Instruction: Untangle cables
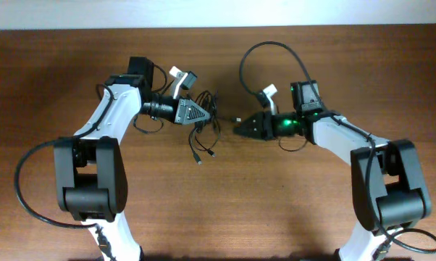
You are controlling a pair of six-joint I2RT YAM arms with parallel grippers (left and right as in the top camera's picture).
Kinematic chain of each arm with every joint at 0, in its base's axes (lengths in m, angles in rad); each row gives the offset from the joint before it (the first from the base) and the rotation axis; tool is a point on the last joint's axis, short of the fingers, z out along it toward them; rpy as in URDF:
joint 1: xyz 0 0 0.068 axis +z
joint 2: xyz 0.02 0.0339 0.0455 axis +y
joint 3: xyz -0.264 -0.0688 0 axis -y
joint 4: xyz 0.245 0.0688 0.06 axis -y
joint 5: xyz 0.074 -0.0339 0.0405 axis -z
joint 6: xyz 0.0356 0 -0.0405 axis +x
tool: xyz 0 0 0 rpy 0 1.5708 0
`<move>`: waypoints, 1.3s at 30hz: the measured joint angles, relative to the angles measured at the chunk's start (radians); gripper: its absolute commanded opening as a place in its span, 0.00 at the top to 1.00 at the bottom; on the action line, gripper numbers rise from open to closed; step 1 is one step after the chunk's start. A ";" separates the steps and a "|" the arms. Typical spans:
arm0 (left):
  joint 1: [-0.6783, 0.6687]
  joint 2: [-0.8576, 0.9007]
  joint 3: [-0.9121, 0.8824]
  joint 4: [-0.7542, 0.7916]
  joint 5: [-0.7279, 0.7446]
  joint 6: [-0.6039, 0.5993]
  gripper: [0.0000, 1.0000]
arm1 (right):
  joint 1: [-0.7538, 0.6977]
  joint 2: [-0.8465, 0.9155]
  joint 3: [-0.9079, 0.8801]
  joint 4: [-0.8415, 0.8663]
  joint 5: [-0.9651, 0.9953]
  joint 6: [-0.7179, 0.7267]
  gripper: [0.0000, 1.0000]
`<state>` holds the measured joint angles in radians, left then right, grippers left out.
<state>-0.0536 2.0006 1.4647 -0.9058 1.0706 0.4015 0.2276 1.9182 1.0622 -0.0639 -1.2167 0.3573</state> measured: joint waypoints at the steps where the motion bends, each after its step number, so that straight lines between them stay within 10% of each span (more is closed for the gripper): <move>1: -0.003 0.000 -0.001 -0.003 0.003 0.000 1.00 | 0.010 0.000 0.000 0.044 0.014 0.037 0.44; 7: -0.059 0.000 -0.002 -0.003 0.004 0.000 1.00 | 0.097 0.000 0.001 0.230 0.168 0.241 0.45; 14: -0.041 0.000 -0.004 0.008 -0.063 0.003 1.00 | 0.152 -0.002 0.002 0.233 0.357 0.306 0.85; 22: -0.058 -0.001 -0.004 0.001 -0.011 0.003 1.00 | 0.152 0.000 0.001 0.212 0.528 0.320 0.60; 25: -0.058 -0.001 -0.004 0.001 -0.008 0.003 1.00 | 0.152 0.000 0.001 0.201 0.567 0.317 0.84; 34: -0.074 -0.001 -0.013 0.014 -0.091 -0.024 1.00 | 0.086 -0.003 0.025 -0.367 0.861 0.312 0.96; 39: -0.108 -0.001 -0.016 0.045 -0.460 -0.402 1.00 | 0.024 -0.010 0.042 -0.487 0.863 0.247 0.96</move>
<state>-0.1612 1.9999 1.4490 -0.8604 0.6102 -0.0006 0.2516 1.9083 1.1046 -0.5510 -0.3538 0.6044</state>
